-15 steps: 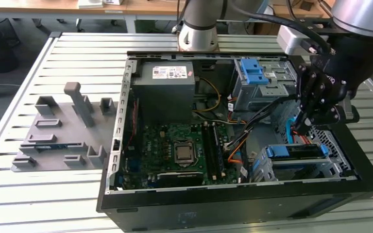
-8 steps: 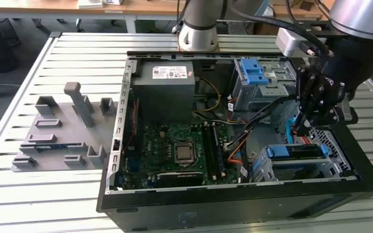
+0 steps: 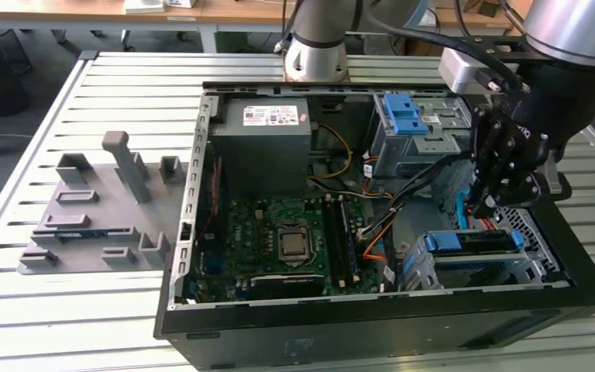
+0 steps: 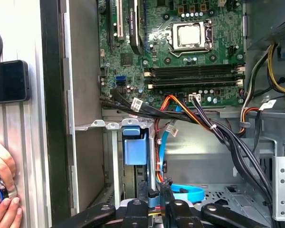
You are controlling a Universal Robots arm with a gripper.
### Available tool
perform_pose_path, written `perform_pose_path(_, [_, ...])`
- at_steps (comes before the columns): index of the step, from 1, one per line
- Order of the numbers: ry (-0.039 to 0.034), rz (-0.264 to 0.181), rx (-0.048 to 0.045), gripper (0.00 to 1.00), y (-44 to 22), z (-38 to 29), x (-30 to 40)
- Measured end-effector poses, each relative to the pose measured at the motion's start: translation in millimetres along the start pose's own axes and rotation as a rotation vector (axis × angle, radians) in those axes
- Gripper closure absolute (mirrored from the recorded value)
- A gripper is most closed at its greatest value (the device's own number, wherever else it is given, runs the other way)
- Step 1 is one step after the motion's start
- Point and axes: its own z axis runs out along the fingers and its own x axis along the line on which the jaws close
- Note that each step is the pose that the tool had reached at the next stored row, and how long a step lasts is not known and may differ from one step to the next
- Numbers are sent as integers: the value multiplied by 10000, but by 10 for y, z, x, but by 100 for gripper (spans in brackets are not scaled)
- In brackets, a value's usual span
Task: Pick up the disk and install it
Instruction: 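Insert the second disk wire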
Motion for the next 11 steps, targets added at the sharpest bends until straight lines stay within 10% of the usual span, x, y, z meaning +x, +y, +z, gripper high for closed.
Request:
perform_pose_path(5, [-15,5,0,84,0,19,-1])
perform_pose_path(11, [-399,50,-27,84,-6,58,-7])
